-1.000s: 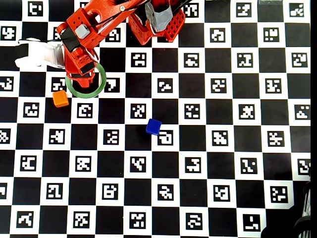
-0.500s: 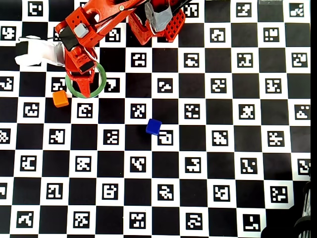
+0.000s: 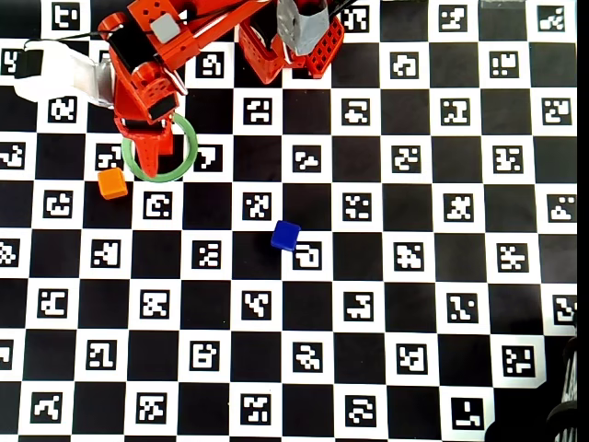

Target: Grab the red cube then put it in the green circle then put the blue cube on top and finally the orange cube on top

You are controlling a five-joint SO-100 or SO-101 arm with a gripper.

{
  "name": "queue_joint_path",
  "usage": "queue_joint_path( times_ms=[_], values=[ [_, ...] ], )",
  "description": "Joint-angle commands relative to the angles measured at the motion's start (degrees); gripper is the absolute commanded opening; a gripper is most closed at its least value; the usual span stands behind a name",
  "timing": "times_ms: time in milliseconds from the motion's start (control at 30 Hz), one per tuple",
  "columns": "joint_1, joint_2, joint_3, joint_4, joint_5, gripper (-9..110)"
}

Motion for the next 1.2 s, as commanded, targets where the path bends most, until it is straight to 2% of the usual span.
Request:
queue_joint_path(
  times_ms=[0, 333, 600, 1167],
  values=[
    [-4.8, 4.8, -6.0, 3.3, 6.2, 44],
    [-18.0, 9.2, -4.4, 4.0, 23.3, 44],
    [-25.8, 8.6, -0.8, -0.4, 32.5, 44],
    [-48.0, 4.0, -2.1, -1.4, 61.0, 44]
  ],
)
